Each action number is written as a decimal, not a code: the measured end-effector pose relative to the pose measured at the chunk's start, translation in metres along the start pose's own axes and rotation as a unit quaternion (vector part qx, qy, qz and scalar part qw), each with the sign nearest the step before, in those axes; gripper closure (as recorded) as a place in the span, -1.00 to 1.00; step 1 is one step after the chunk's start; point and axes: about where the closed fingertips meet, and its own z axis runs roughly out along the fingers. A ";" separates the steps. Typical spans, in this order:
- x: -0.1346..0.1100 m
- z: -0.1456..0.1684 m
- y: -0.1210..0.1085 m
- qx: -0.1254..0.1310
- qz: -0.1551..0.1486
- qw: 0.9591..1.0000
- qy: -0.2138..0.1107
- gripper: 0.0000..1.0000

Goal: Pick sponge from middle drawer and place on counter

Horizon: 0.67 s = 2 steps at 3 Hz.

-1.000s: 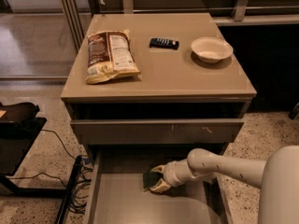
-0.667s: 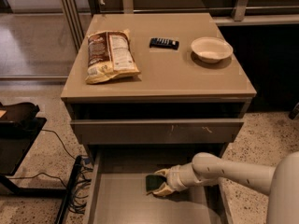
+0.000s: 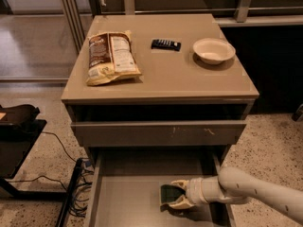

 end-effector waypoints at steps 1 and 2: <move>-0.009 -0.056 -0.002 0.034 -0.009 0.999 -0.014 1.00; -0.022 -0.122 -0.024 0.069 -0.012 0.998 -0.005 1.00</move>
Offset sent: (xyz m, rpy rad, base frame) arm 0.0338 -0.1491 0.1709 -0.0475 -0.1765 -0.1672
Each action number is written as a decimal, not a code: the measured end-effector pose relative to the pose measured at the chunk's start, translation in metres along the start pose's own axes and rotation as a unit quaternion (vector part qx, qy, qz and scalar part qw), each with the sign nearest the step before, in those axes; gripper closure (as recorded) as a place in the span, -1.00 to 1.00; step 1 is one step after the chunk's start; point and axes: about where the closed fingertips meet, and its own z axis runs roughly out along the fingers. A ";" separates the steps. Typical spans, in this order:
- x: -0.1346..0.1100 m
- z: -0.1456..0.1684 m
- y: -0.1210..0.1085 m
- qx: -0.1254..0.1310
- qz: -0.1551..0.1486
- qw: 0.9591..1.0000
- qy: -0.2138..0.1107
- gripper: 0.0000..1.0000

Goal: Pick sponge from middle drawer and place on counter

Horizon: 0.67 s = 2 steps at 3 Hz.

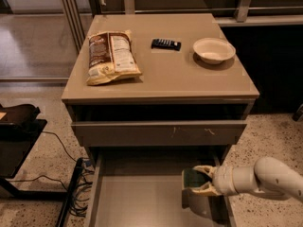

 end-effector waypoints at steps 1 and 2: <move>-0.026 -0.066 -0.039 0.033 -0.004 0.999 0.025 1.00; -0.058 -0.102 -0.059 0.033 -0.022 0.999 0.018 1.00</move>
Offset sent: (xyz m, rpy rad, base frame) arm 0.0459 -0.0691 0.1769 -0.0437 -0.1030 0.0085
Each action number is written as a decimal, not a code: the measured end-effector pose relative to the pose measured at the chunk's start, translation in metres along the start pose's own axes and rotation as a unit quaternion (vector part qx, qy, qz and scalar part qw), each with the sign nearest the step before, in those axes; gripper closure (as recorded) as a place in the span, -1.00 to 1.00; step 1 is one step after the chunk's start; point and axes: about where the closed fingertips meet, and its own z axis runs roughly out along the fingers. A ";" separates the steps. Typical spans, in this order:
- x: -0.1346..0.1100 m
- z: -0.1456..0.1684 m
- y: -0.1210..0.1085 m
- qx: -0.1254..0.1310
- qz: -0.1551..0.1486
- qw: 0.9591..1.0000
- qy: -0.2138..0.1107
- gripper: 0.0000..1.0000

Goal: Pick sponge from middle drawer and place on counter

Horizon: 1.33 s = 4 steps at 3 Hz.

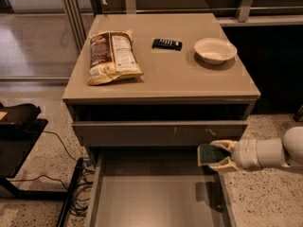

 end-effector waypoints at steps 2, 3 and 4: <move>-0.005 0.013 0.009 -0.016 -0.009 1.000 0.010 1.00; -0.035 0.013 0.018 -0.002 -0.047 0.998 0.044 1.00; -0.092 -0.006 0.021 0.025 -0.105 0.990 0.089 1.00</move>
Offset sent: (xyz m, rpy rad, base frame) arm -0.0088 0.0306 -0.0175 -0.0668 0.0255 0.0516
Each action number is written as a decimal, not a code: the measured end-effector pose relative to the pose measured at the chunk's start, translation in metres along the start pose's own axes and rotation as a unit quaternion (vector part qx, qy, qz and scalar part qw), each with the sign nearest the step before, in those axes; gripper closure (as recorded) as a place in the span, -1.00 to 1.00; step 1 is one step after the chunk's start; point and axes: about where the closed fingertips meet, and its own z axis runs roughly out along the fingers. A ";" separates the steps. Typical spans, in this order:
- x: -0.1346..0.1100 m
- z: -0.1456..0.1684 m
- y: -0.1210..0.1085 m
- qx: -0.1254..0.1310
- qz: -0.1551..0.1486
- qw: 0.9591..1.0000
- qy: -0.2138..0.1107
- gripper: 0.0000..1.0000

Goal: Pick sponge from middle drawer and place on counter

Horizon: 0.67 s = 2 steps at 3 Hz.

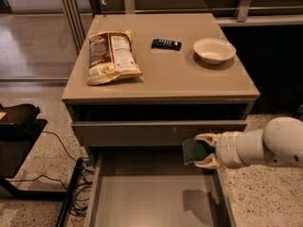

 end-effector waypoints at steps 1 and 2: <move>-0.043 -0.038 -0.014 0.030 -0.042 0.999 0.015 1.00; -0.059 -0.081 -0.037 0.051 -0.047 0.998 -0.013 1.00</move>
Offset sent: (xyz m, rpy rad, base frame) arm 0.0197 -0.0269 0.2070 0.1251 -0.2174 0.0430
